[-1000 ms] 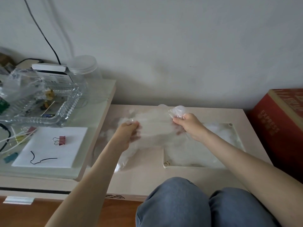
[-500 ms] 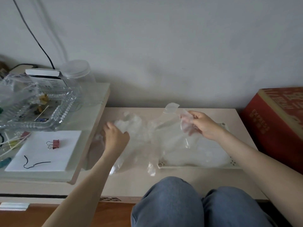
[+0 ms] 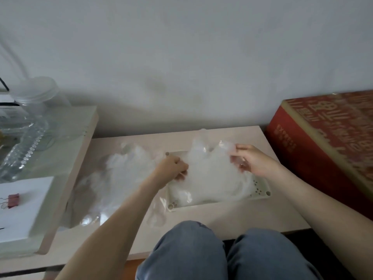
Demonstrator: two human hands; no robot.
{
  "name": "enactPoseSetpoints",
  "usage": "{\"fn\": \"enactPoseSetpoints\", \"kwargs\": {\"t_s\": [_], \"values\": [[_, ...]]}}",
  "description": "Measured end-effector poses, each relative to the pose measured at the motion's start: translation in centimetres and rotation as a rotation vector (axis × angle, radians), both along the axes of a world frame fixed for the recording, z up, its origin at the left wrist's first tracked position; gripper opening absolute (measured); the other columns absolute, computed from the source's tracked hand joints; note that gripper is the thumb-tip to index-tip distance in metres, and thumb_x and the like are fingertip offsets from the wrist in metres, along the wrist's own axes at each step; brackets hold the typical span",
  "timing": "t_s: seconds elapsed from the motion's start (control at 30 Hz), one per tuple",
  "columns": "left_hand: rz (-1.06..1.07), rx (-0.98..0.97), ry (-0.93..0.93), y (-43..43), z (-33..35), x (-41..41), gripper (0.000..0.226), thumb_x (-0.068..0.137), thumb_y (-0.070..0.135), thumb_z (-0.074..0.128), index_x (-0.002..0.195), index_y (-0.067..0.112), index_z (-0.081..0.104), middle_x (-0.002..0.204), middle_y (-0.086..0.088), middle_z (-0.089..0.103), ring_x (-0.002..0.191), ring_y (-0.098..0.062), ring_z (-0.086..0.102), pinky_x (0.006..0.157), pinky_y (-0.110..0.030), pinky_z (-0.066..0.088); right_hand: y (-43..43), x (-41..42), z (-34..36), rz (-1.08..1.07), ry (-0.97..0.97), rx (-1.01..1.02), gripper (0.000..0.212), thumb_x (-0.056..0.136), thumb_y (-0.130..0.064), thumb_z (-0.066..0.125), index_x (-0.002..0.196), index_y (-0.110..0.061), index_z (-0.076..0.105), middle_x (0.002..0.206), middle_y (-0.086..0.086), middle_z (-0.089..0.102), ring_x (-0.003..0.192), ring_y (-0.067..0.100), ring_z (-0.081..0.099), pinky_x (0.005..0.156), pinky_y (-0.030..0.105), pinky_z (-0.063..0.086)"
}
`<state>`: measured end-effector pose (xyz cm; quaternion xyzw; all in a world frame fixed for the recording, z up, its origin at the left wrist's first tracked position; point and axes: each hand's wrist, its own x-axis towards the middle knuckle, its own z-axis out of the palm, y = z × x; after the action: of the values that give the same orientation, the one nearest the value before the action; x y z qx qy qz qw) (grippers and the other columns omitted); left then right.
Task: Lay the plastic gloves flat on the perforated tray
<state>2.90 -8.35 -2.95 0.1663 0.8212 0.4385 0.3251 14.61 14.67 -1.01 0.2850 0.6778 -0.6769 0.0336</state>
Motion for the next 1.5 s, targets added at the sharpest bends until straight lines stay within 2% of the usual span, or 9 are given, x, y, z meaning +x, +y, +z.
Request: {"fn": "enactPoseSetpoints", "kwargs": {"t_s": [0.17,0.47,0.63,0.8,0.9,1.03,1.2,1.33,1.5], "values": [[-0.026,-0.136,0.120,1.0,-1.3,-0.3,0.016,0.091,0.014,0.056,0.076,0.008,0.052,0.069,-0.003,0.063,0.046,-0.006,0.057,0.053,-0.017,0.046,2.0,0.8,-1.8,-0.038,-0.123,0.079,0.008,0.090,-0.015,0.063,0.085,-0.016,0.058,0.057,-0.001,0.051,0.045,0.008,0.040,0.045,0.019,0.030],[-0.026,-0.481,0.590,2.5,-2.8,0.0,0.044,0.093,0.024,0.052,0.131,0.004,0.043,0.136,-0.016,0.042,0.124,-0.033,0.040,0.101,-0.037,0.032,1.6,0.1,-4.3,0.026,-0.107,0.242,0.005,0.094,-0.010,0.057,0.088,-0.009,0.057,0.060,0.005,0.049,0.052,0.016,0.052,0.045,0.024,0.044],[-0.295,-0.197,1.141,2.6,-3.8,1.3,0.051,0.076,0.025,0.062,0.124,0.009,0.052,0.139,-0.017,0.046,0.120,-0.037,0.049,0.096,-0.049,0.043,0.9,-0.5,-4.5,-0.012,-0.090,0.185,0.003,0.095,-0.011,0.057,0.094,-0.008,0.055,0.069,0.012,0.054,0.054,0.022,0.063,0.045,0.028,0.051],[-0.759,-0.398,0.995,2.5,-6.3,1.3,0.074,0.091,0.062,0.023,0.154,0.026,0.007,0.161,-0.005,-0.011,0.148,-0.021,-0.013,0.117,-0.038,-0.011,1.5,-0.3,-4.6,0.114,-0.141,0.172,0.062,0.077,-0.051,0.071,0.124,-0.018,0.049,0.110,0.005,0.067,0.088,0.031,0.071,0.086,0.046,0.055],[-0.753,-0.505,0.900,2.9,-7.8,1.2,0.089,0.072,0.072,-0.006,0.150,0.031,-0.015,0.158,-0.004,-0.022,0.145,-0.020,-0.021,0.116,-0.039,-0.013,1.4,0.0,-4.7,0.271,-0.173,0.203,0.073,0.075,-0.044,0.076,0.133,-0.020,0.037,0.112,-0.002,0.064,0.099,0.018,0.065,0.100,0.041,0.047],[-0.718,-0.546,0.797,3.0,-8.4,0.9,0.093,0.066,0.074,-0.012,0.148,0.032,-0.020,0.158,-0.003,-0.025,0.145,-0.019,-0.023,0.118,-0.040,-0.011,0.7,0.2,-4.3,0.408,-0.204,0.231,0.085,0.080,-0.030,0.077,0.146,-0.034,0.024,0.132,0.002,0.048,0.112,0.013,0.054,0.102,0.029,0.042],[-0.695,-0.555,0.754,3.1,-8.0,1.0,0.074,0.094,0.066,0.015,0.150,0.031,-0.018,0.158,-0.003,-0.025,0.145,-0.018,-0.023,0.119,-0.040,-0.011,-0.5,0.0,-3.8,0.422,-0.164,0.162,0.090,0.083,-0.011,0.073,0.148,-0.034,0.014,0.113,-0.008,0.052,0.095,0.009,0.060,0.086,0.017,0.048],[-0.677,-0.558,0.746,3.3,-8.1,1.0,0.071,0.097,0.061,0.017,0.150,0.030,-0.018,0.158,-0.002,-0.025,0.145,-0.018,-0.023,0.119,-0.040,-0.010,-0.6,-0.3,-3.5,0.410,-0.118,0.119,0.089,0.082,0.001,0.069,0.147,-0.034,0.018,0.133,0.010,0.047,0.089,0.019,0.066,0.093,0.030,0.052],[-0.669,-0.557,0.742,3.4,-8.2,1.0,0.070,0.097,0.061,0.015,0.150,0.030,-0.018,0.158,-0.003,-0.024,0.145,-0.018,-0.021,0.119,-0.041,-0.009,0.3,-0.3,-2.5,0.417,-0.121,0.071,0.076,0.088,0.009,0.058,0.145,-0.026,0.022,0.129,0.010,0.050,0.070,0.020,0.060,0.076,0.030,0.054]]}}
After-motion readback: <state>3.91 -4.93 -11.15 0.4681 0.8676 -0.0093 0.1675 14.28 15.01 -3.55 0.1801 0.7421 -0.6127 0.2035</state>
